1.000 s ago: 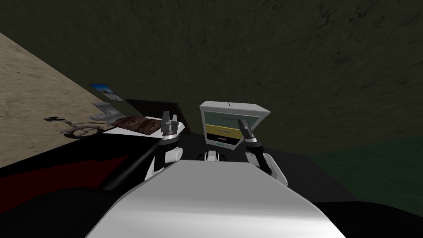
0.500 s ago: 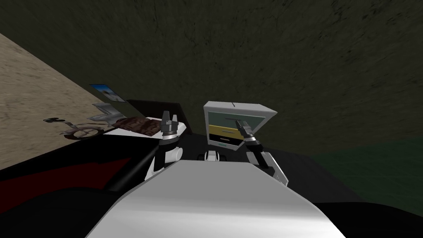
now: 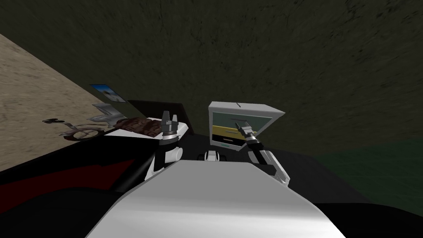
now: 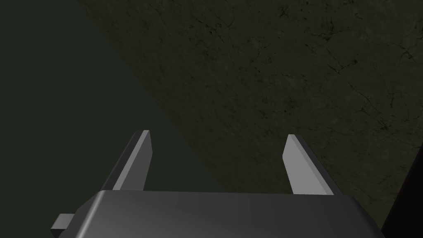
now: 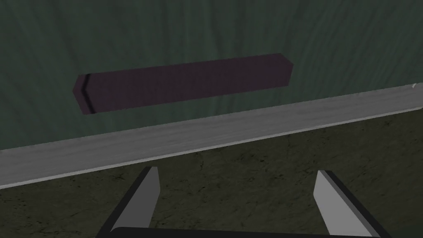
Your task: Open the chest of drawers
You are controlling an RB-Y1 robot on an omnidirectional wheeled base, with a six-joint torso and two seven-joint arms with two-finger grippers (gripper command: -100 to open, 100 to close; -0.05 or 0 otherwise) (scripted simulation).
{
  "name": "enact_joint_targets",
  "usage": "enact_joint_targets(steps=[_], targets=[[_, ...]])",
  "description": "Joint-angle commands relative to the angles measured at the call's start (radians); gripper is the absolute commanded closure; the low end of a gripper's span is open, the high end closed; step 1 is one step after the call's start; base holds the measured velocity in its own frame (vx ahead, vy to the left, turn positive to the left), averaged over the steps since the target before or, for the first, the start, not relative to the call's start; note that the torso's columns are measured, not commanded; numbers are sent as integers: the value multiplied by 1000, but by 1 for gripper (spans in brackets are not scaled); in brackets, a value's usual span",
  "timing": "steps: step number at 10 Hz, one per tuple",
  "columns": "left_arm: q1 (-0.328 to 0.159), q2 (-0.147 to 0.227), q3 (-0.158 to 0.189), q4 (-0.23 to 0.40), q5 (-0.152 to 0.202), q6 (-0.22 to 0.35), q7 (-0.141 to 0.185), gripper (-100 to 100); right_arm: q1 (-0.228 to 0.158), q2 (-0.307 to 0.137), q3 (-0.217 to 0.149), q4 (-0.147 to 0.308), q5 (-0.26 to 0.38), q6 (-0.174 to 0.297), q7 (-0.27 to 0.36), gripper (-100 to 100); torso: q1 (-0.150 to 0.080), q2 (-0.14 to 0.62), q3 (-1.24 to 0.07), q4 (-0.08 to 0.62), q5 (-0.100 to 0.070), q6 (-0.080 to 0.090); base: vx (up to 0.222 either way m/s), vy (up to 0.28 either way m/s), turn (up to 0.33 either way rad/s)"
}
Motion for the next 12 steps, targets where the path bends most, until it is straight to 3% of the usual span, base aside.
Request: enact_joint_targets(steps=[1, 4, 8, 12], targets=[[0, 0, 0, 0, 0, 0, 0, 0, -10, -28, -12, 20, 62, 49, 56, -100, 2, -1, -1, 0, 1, 0, 33, 116, -7], [0, 0, 0, 0, 0, 0, 0, 0, -31, -79, -38, 74, 157, 120, 146, -100, 0, 1, 0, 0, 0, 0, 19, 129, -7], [0, 0, 0, 0, 0, 0, 0, 0, -45, -112, -54, 108, 233, 166, 209, -100, 0, 0, 0, 0, 0, 0, 27, 113, -7], [0, 0, 0, 0, 0, 0, 0, 0, -69, -171, -82, 169, 348, 245, 313, -100, 1, 0, 0, 0, 0, 0, 26, 114, -8]])
